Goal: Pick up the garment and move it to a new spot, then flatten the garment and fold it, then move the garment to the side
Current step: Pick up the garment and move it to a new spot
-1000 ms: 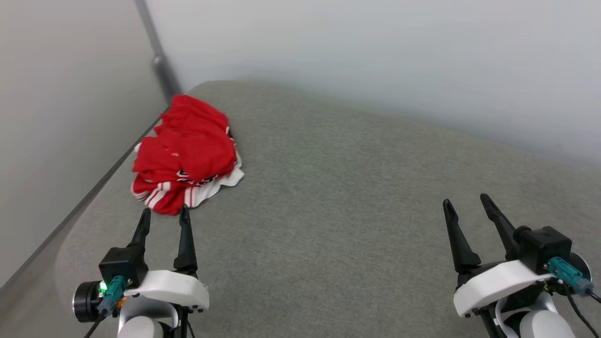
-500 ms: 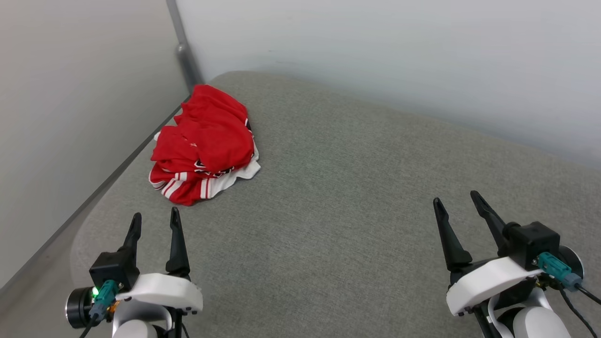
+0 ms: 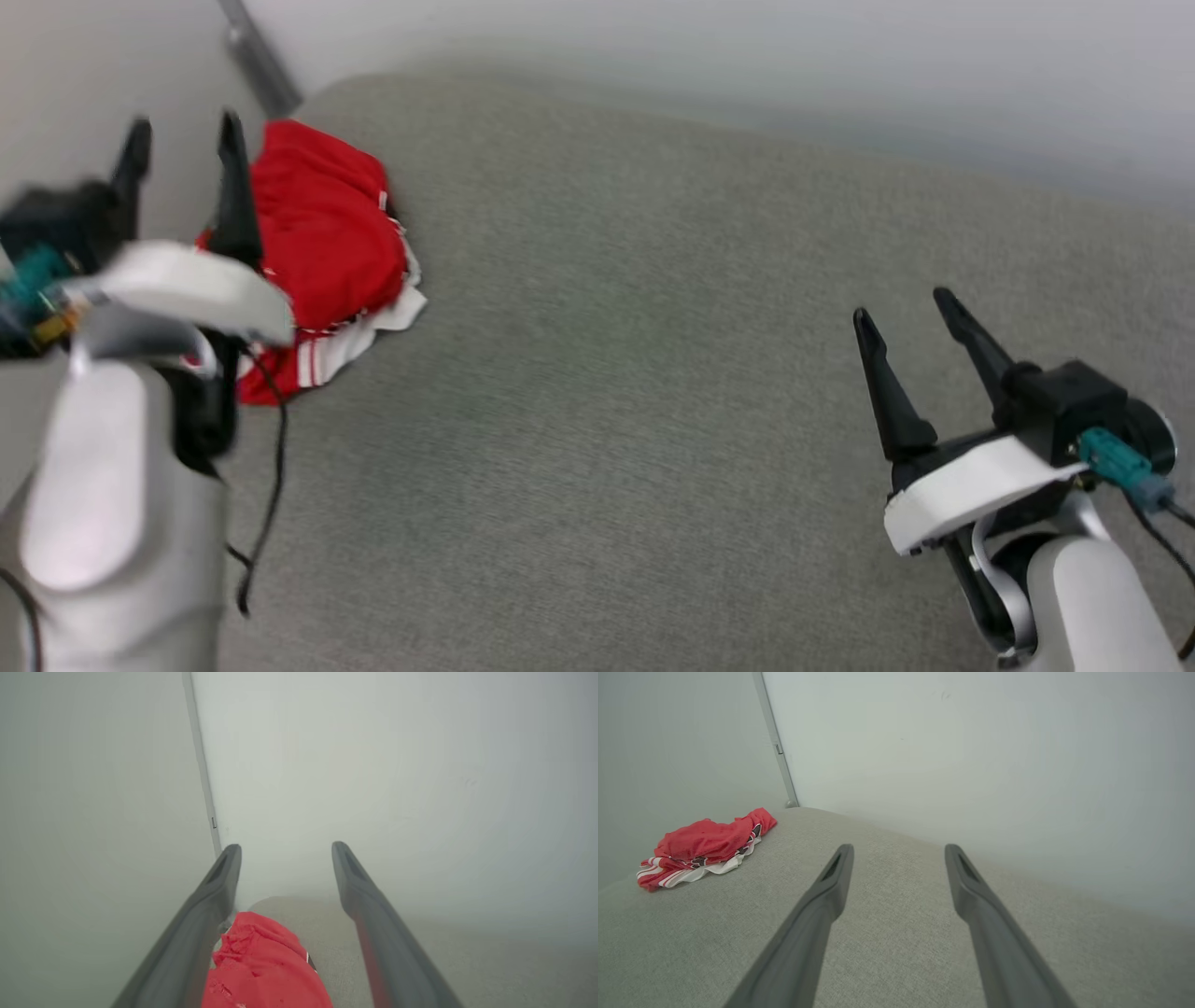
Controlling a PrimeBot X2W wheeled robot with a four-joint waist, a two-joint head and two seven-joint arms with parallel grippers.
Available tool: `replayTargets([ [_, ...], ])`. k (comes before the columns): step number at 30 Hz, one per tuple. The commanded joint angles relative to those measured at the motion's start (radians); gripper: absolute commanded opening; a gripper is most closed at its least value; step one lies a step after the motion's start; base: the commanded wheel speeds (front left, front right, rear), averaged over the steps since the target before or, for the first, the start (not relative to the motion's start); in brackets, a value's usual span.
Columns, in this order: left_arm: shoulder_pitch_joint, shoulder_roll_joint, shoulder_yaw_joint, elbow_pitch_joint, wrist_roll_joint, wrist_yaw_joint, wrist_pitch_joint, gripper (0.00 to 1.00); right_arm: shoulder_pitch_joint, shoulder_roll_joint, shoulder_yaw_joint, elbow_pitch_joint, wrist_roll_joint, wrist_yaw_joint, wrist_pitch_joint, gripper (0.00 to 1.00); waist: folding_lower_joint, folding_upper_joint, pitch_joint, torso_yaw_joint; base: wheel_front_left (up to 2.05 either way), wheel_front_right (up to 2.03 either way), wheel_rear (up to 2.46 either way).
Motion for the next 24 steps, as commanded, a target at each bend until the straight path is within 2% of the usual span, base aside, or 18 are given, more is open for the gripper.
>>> replayTargets([
  [1, -0.037, 0.017, 0.007, 0.009, -0.008, -0.009, 0.025, 1.0, -0.026, -0.011, 0.001, -0.008, 0.003, 0.0, 0.001, 1.0, 0.0, -0.0001, 0.073, -0.065, 0.0, 0.0, 0.0],
  [7, -0.224, 0.159, 0.041, 0.103, -0.083, -0.069, 0.283, 1.0, -0.092, -0.02, 0.003, -0.021, 0.017, 0.0, -0.012, 1.0, 0.0, -0.0001, 0.189, -0.156, 0.0, 0.0, 0.0],
  [13, -0.289, 0.267, 0.08, 0.242, -0.173, -0.083, 0.582, 1.0, -0.122, -0.023, -0.006, -0.012, 0.024, 0.0, -0.029, 1.0, 0.0, -0.0001, 0.271, -0.2, 0.0, 0.0, 0.0],
  [19, -0.265, 0.304, 0.115, 0.361, -0.23, -0.048, 0.776, 1.0, -0.15, -0.027, 0.007, 0.006, 0.031, 0.0, -0.045, 1.0, 0.0, -0.0001, 0.319, -0.221, 0.0, 0.0, 0.0],
  [24, -0.225, 0.296, 0.15, 0.446, -0.28, -0.006, 0.886, 1.0, -0.169, -0.03, 0.03, 0.016, 0.04, 0.0, -0.05, 1.0, 0.0, -0.0001, 0.339, -0.233, 0.0, 0.0, 0.0],
])
